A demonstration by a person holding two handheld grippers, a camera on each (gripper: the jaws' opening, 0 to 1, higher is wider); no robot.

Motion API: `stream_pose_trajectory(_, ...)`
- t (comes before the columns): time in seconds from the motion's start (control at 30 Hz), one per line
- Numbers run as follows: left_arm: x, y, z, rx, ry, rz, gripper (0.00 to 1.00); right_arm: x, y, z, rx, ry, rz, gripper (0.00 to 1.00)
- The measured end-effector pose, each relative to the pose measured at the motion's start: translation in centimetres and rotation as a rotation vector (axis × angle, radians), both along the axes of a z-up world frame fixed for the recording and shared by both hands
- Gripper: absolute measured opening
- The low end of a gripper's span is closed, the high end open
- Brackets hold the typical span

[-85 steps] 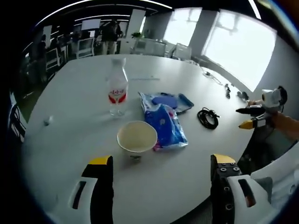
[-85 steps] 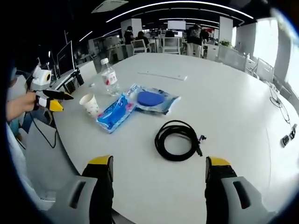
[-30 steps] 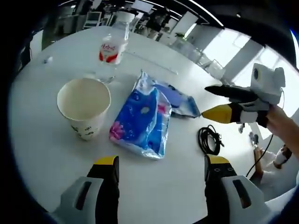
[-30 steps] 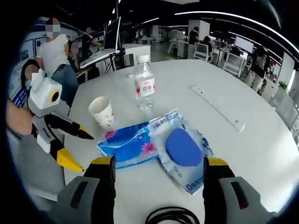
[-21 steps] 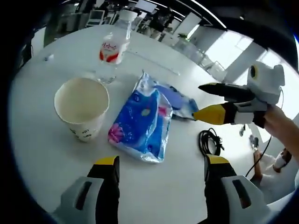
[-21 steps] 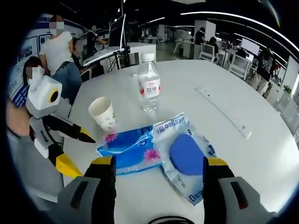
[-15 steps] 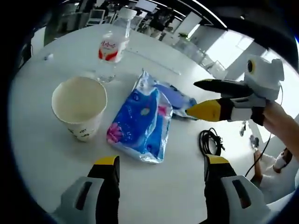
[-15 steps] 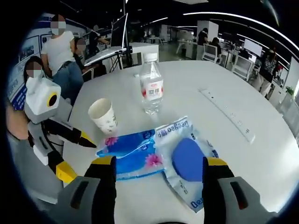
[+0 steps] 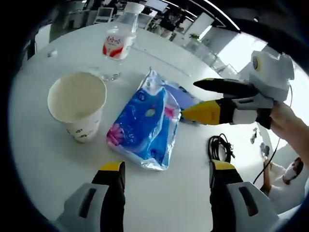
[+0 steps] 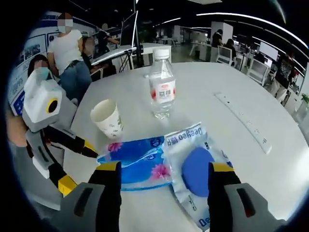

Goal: Arrange the tabletop items into an orderly group along one side of the table until the central work area is clear of visible clutter.

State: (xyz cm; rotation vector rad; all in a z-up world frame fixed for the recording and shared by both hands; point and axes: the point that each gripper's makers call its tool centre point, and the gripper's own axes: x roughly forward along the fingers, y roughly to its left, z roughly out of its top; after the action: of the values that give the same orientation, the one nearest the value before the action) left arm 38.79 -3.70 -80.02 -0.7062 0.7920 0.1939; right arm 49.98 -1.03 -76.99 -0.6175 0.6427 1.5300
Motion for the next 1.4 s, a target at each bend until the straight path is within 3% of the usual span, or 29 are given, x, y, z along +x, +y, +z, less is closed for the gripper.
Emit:
stream_pose_trajectory(0.27, 0.4, 0.2, -0.4, -0.01, 0.004, 0.04, 0.67, -0.4, 0.7, -0.9, 0.004, 0.033, 0.012, 0.66)
stream_pose_trajectory(0.4, 0.6, 0.1, -0.5, -0.047, -0.001, 0.081, 0.66, -0.5, 1.0, -1.3, 0.004, 0.045, 0.016, 0.65)
stream_pose_trajectory(0.77, 0.8, 0.7, -1.3, -0.043, 0.02, 0.125, 0.63, -0.9, 1.9, -3.2, -0.01, 0.093, 0.025, 0.56)
stream_pose_trajectory(1.27, 0.1, 2.0, -2.0, -0.024, 0.062, 0.194, 0.42, -1.9, 2.0, -4.6, -0.034, 0.152, 0.028, 0.33)
stream_pose_trajectory(1.4, -0.7, 2.2, -2.5, -0.034, 0.086, 0.218, 0.23, -1.7, 1.9, -4.7, -0.038, 0.163, 0.008, 0.26)
